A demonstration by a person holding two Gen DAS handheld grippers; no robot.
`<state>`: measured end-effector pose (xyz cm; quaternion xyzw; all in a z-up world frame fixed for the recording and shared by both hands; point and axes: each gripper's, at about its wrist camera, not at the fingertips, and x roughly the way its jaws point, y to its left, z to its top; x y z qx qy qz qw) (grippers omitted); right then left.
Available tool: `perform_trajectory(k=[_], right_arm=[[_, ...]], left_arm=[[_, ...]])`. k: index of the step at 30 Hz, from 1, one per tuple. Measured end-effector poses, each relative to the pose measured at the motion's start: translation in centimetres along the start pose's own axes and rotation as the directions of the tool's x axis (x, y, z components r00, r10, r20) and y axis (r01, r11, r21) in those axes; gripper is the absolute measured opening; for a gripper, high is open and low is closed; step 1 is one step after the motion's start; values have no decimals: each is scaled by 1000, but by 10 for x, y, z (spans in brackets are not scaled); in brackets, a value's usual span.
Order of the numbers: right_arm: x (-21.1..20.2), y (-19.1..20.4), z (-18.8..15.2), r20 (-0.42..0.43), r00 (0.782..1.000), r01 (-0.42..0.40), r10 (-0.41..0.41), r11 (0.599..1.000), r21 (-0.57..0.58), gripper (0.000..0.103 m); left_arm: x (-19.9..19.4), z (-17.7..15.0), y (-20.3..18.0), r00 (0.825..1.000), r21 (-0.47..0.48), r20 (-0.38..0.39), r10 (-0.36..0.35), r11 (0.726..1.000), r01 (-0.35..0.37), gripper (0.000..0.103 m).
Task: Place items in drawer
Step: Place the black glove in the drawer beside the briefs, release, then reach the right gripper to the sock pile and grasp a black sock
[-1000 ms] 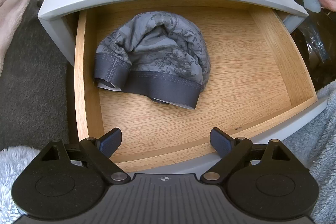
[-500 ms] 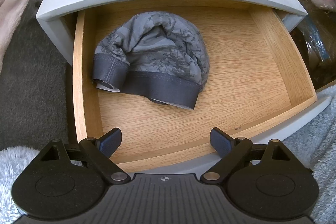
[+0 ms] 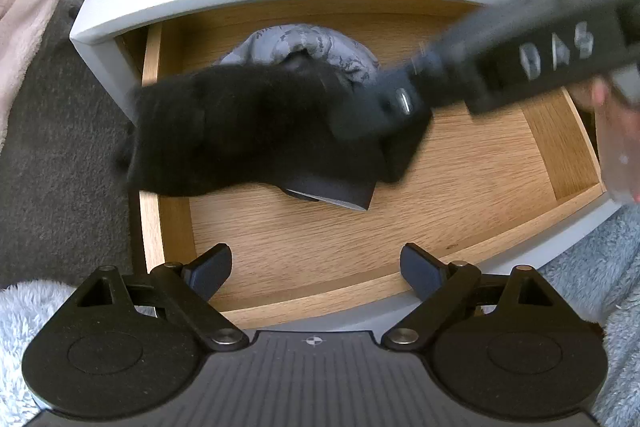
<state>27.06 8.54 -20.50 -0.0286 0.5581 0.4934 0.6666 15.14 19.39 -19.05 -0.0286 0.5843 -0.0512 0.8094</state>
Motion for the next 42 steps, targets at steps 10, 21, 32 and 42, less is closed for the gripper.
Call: perform_trajectory(k=[10, 21, 32, 42], right_arm=[[57, -16, -37, -232, 972, 46, -30, 997, 65, 14], [58, -18, -30, -229, 972, 71, -53, 995, 70, 36], [-40, -6, 10, 70, 998, -5, 2, 999, 34, 72], [-106, -34, 58, 506, 840, 188, -196, 980, 67, 55]], left_arm=[[-3, -1, -1, 1000, 5, 9, 5, 1000, -5, 93], [-3, 0, 0, 1000, 4, 7, 4, 1000, -4, 93], [1, 0, 5, 1000, -11, 2, -8, 1000, 8, 93], [4, 0, 6, 1000, -11, -2, -15, 1000, 15, 93]])
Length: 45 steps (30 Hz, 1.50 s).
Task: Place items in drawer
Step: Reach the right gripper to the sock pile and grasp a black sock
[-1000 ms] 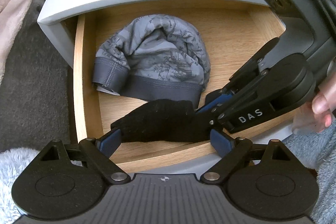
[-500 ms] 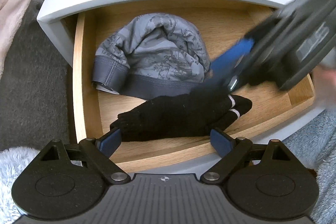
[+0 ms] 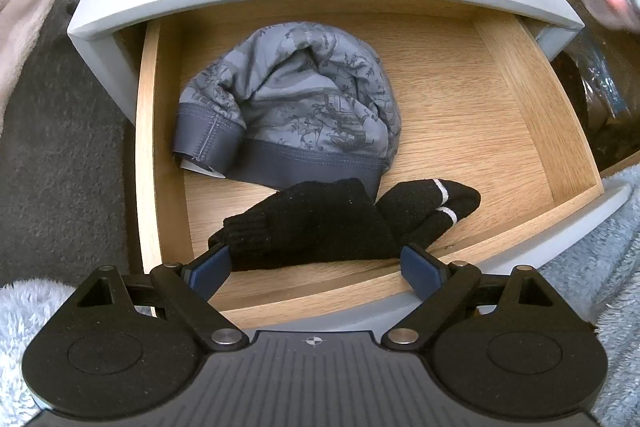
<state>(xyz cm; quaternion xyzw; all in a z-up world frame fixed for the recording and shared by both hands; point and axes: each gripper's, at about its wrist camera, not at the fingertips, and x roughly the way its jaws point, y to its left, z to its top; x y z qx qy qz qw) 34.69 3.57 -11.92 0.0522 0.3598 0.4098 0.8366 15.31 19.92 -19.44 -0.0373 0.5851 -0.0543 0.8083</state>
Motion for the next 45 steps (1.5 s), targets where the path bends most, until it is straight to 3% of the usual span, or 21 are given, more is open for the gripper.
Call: perform_trajectory(k=[3, 6, 10, 14, 17, 20, 24, 29, 34, 37, 40, 45], right_arm=[[9, -12, 14, 93, 990, 107, -106, 994, -12, 46], [20, -24, 20, 162, 967, 200, -196, 980, -8, 45], [42, -25, 17, 202, 956, 221, -213, 975, -20, 46], [58, -30, 20, 190, 956, 230, -223, 973, -14, 44], [63, -33, 21, 194, 960, 206, -202, 979, 2, 22], [54, -24, 23, 210, 963, 175, -167, 984, -22, 8], [34, -14, 30, 290, 949, 143, -125, 989, -42, 7], [-7, -5, 41, 430, 900, 97, -73, 995, -34, 7], [-47, 8, 45, 515, 857, 35, 13, 996, -84, 7], [-61, 15, 42, 493, 863, -51, 108, 990, -128, 7], [-67, 25, 36, 414, 876, -188, 248, 965, -181, 7], [-68, 59, 14, 272, 847, -409, 457, 886, -218, 7]], left_arm=[[0, 0, 1, 1000, 0, -1, -4, 1000, 4, 93], [1, 0, 2, 1000, 0, -2, -9, 1000, 9, 94], [0, 0, 1, 1000, 9, 7, -2, 1000, 2, 94], [0, -1, -1, 1000, 18, 9, -3, 1000, 2, 94], [0, -1, -1, 1000, 13, 13, -3, 1000, 3, 94], [0, -2, 3, 1000, -9, 17, -8, 1000, 8, 94], [-1, -5, 2, 1000, -12, 19, -9, 1000, 9, 94], [-1, -4, 3, 1000, -15, 19, -13, 1000, 13, 94], [0, -3, 2, 1000, -6, 16, -10, 1000, 10, 94], [2, -1, 2, 1000, -1, 1, -17, 1000, 17, 96], [4, 2, 2, 1000, 0, 0, -15, 1000, 15, 96], [3, 3, 0, 1000, 1, 3, -6, 1000, 6, 96]])
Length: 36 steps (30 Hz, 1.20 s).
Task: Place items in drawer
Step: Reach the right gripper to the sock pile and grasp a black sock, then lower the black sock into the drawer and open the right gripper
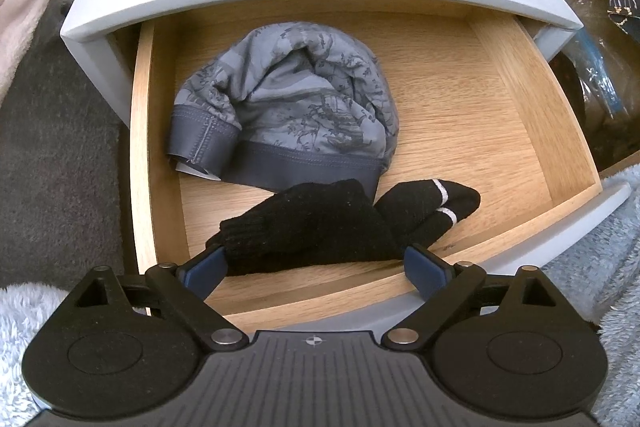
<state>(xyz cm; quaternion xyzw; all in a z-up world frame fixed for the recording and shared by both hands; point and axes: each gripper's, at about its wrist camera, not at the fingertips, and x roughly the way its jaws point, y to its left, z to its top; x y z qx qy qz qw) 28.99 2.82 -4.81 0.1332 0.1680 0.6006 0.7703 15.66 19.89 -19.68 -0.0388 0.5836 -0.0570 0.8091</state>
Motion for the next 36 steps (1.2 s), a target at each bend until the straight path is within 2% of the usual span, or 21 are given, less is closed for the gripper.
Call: perform_trajectory(k=[3, 6, 7, 10, 11, 14, 21, 22, 24, 26, 27, 29, 30, 31, 32, 33, 34, 35, 36], right_arm=[[15, 0, -21, -51, 996, -72, 79, 989, 128, 7], [37, -9, -57, -176, 980, -38, 88, 961, 273, 7], [43, -14, -71, -230, 970, -6, 80, 952, 307, 7], [58, -25, -116, -402, 915, 115, 45, 924, 366, 6], [60, -29, -127, -453, 891, 159, 23, 919, 360, 6], [67, -31, -152, -595, 798, 295, -94, 923, 249, 6], [58, -15, -175, -745, 649, 396, -154, 905, 157, 6], [50, -14, -181, -766, 621, 417, -165, 897, 145, 6], [41, -13, -188, -812, 544, 477, -210, 874, 93, 6], [34, -15, -195, -844, 476, 525, -246, 849, 49, 7], [31, -18, -198, -850, 458, 541, -261, 840, 33, 7], [30, -18, -200, -855, 428, 570, -291, 822, 6, 7], [29, -18, -201, -853, 423, 575, -304, 818, -6, 8], [27, -19, -201, -853, 421, 577, -309, 817, -11, 13], [30, -17, -201, -855, 408, 579, -320, 815, -29, 17], [31, -14, -200, -854, 397, 579, -336, 814, -50, 30], [33, -12, -196, -846, 399, 583, -354, 810, -64, 47], [29, -8, -190, -827, 416, 590, -378, 804, -70, 55], [25, -8, -179, -804, 450, 597, -388, 801, -53, 64]], left_arm=[[0, -1, -1, 1000, -1, 2, 2, 1000, -2, 96], [0, -2, -2, 1000, 3, 5, 6, 1000, -6, 96], [0, -2, -3, 1000, 3, 5, 8, 1000, -8, 96], [0, -2, -1, 1000, -8, 4, 6, 1000, -6, 96], [-1, -3, -1, 1000, -11, 4, 5, 1000, -5, 96], [-2, -3, 3, 1000, -22, 4, -9, 1000, 9, 96], [4, -1, 8, 999, -42, -12, -46, 998, 46, 96], [4, -1, 8, 999, -43, -12, -53, 998, 53, 96], [5, 0, 7, 998, -42, -13, -57, 998, 56, 96], [5, 0, 7, 998, -44, -13, -59, 997, 58, 96], [5, 0, 7, 998, -45, -14, -59, 997, 58, 96], [4, 0, 11, 998, -44, -11, -60, 997, 59, 96], [3, 0, 11, 998, -44, -10, -61, 997, 61, 96], [3, 0, 13, 998, -45, -9, -64, 997, 63, 96], [3, 0, 14, 998, -47, -9, -66, 997, 66, 96], [4, 0, 14, 998, -48, -9, -67, 997, 67, 96], [5, 0, 13, 998, -49, -10, -68, 996, 68, 96], [5, 0, 13, 998, -51, -10, -70, 996, 69, 96], [6, 0, 14, 997, -53, -11, -73, 996, 72, 96]])
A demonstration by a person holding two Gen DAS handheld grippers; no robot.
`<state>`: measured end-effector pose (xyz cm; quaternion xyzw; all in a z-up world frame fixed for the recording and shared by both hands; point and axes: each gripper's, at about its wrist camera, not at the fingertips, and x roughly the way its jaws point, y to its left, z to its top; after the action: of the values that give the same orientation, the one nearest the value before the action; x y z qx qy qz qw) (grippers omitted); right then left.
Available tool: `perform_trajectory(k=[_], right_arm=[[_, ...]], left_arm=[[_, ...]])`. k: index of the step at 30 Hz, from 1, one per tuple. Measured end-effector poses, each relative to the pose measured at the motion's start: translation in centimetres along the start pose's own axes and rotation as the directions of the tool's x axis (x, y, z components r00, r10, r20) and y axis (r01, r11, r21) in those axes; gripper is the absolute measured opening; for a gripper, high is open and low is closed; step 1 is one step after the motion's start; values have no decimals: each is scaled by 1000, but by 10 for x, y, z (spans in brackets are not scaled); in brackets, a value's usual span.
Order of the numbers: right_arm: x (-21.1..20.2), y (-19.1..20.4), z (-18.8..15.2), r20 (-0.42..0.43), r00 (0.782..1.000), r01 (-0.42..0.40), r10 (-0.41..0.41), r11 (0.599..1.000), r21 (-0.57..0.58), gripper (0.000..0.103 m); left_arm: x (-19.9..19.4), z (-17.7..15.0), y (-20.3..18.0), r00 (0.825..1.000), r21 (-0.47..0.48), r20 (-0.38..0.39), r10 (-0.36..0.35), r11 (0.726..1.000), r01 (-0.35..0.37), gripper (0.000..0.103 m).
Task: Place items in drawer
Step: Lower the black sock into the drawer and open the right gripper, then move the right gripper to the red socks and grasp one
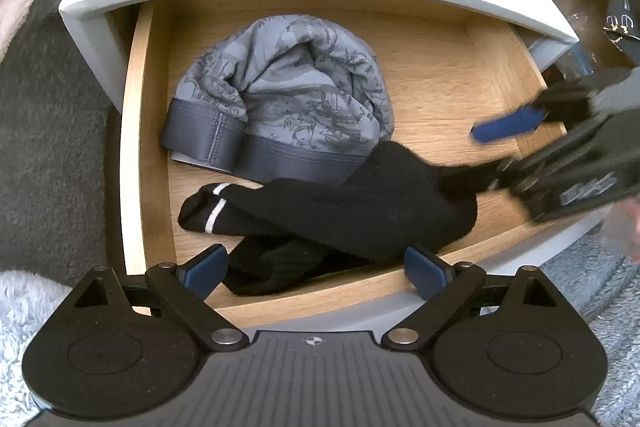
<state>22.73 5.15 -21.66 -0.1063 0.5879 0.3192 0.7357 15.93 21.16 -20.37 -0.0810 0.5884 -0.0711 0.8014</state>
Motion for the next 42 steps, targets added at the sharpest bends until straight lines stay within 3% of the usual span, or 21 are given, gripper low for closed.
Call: perform_trajectory(k=[3, 6, 10, 14, 17, 19, 23, 26, 33, 36, 42], right_arm=[[-32, -5, 2, 148, 985, -93, 83, 994, 63, 68], [-59, -9, 7, 314, 944, -132, 105, 989, 67, 83], [-82, -24, 15, 462, 887, -61, 19, 995, 75, 86], [-92, -34, 33, 572, 814, 80, -99, 995, 58, 86], [-86, -41, 50, 625, 768, 140, -143, 989, 54, 85], [-84, -43, 59, 640, 750, 172, -166, 984, 54, 82], [-71, -51, 80, 642, 747, 172, -171, 983, 62, 75], [-63, -50, 86, 649, 743, 160, -165, 985, 67, 74], [-40, -42, 99, 649, 735, 273, -195, 962, -21, 74], [-37, -42, 99, 637, 747, 276, -188, 960, -40, 73], [-38, -33, 105, 653, 737, 282, -171, 957, -67, 73]], left_arm=[[1, 0, -1, 1000, -1, -2, 1, 1000, -1, 96], [-1, 0, -6, 1000, 18, 9, 20, 1000, -20, 96], [-1, 0, -6, 1000, 11, 8, 12, 1000, -12, 96], [0, 0, -6, 1000, 13, 5, 11, 1000, -11, 96], [0, 0, -6, 1000, 14, 6, 8, 1000, -9, 96], [0, 1, -6, 1000, 19, 6, 10, 1000, -10, 96], [-1, 1, -6, 1000, 27, 6, 9, 1000, -9, 96], [-1, 2, -8, 1000, 33, 7, 12, 999, -12, 97], [-2, 2, -8, 1000, 30, 8, 7, 1000, -8, 96], [-2, 2, -8, 1000, 33, 8, 9, 999, -9, 97], [-3, 1, -10, 1000, 38, 14, 14, 999, -14, 97]])
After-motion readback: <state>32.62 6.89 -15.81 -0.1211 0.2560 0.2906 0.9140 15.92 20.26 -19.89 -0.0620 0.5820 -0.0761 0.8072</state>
